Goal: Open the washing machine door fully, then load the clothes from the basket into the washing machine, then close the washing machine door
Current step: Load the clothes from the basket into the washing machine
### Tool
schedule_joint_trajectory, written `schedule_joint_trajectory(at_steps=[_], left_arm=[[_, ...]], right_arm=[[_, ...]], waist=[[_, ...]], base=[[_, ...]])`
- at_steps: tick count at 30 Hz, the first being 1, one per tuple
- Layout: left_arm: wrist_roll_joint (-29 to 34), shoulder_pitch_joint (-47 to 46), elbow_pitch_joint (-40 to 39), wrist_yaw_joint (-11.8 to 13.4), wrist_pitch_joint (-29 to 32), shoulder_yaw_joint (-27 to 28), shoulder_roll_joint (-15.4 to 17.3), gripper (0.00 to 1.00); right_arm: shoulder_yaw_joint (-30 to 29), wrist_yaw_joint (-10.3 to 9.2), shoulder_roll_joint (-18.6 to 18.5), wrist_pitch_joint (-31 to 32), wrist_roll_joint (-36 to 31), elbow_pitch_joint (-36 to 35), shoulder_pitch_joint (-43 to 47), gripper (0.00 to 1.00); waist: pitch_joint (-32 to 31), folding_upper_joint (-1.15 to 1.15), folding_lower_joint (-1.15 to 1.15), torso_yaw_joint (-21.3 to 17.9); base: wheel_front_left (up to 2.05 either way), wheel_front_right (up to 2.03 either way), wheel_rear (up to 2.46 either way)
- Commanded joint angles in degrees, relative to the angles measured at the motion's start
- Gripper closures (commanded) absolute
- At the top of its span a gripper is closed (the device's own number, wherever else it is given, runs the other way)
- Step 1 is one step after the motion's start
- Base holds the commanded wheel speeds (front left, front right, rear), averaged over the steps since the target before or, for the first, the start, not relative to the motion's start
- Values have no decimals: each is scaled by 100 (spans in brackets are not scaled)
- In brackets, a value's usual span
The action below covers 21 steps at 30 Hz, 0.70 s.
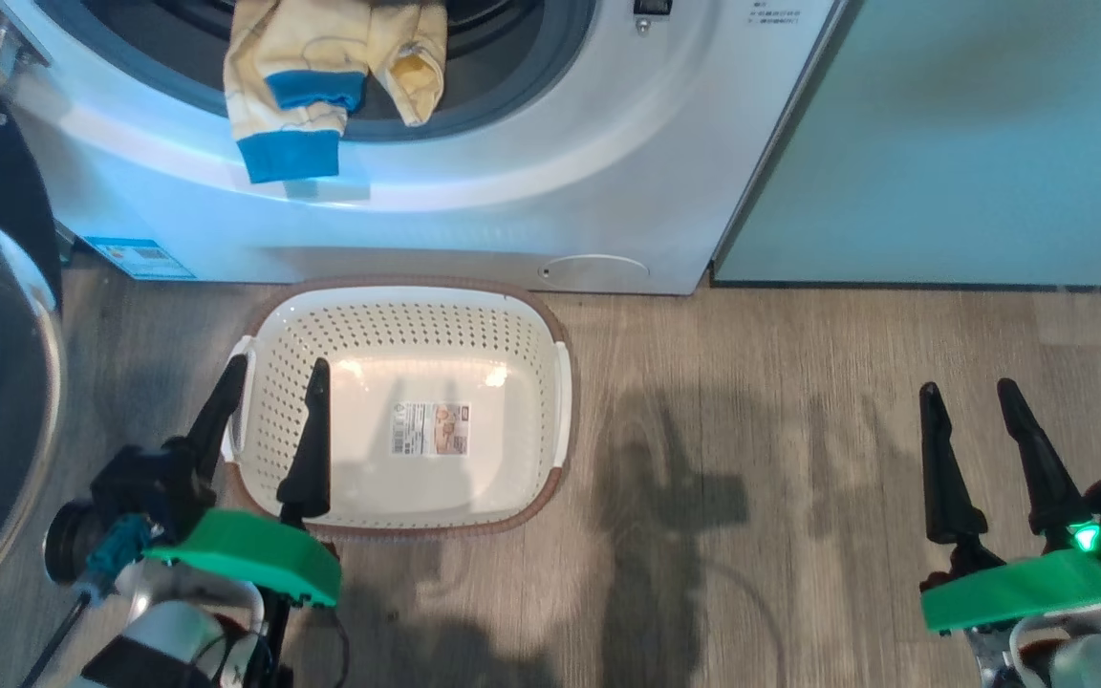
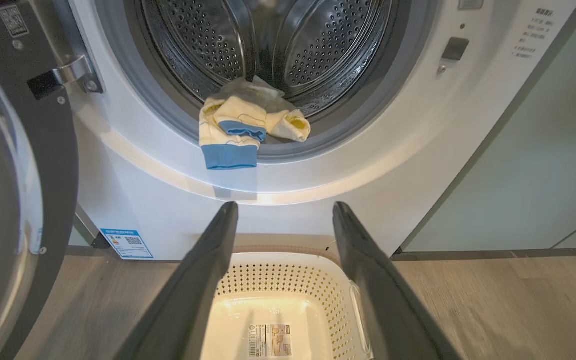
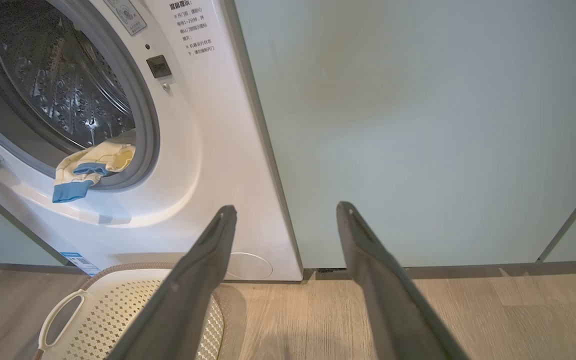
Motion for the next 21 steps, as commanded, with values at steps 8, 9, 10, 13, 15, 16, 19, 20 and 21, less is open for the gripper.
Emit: schedule_joint_trajectory(at_steps=[8, 9, 10, 13, 15, 16, 19, 20, 21], left_arm=[[-184, -614, 115, 4, 96, 360, 304, 0], [-213, -677, 151, -43, 115, 378, 331, 0], [-240, -744, 187, -92, 134, 398, 361, 0], [-332, -972, 299, -246, 246, 460, 479, 0], [-414, -1165, 356, -398, 345, 497, 577, 0], [-456, -1271, 403, -467, 399, 531, 637, 0], [-596, -1600, 533, -680, 596, 624, 821, 0], [-636, -1707, 564, -737, 677, 655, 890, 0], [-684, -1821, 590, -797, 760, 683, 950, 0]], right_arm=[[153, 5, -86, -38, 115, -238, -218, 0], [161, 5, -86, -38, 132, -242, -231, 0], [165, 5, -86, -38, 149, -243, -244, 0], [166, 5, -86, -38, 224, -253, -298, 0], [167, 5, -86, -38, 281, -272, -335, 0], [175, 5, -86, -38, 307, -281, -357, 0], [210, 5, -86, -38, 403, -295, -433, 0], [225, 5, -86, -38, 435, -298, -460, 0], [235, 5, -86, -38, 471, -299, -487, 0]], waist=[[421, 0, 0, -178], [482, 0, 0, -207], [547, 0, 0, -234], [733, 0, 0, -320], [853, 0, 0, -372], [916, 0, 0, -399], [1075, 0, 0, -494], [1128, 0, 0, -530], [1169, 0, 0, -562]], base=[[0, 0, 0], [0, 0, 0], [0, 0, 0], [0, 0, 0], [0, 0, 0], [0, 0, 0], [0, 0, 0], [0, 0, 0], [0, 0, 0]])
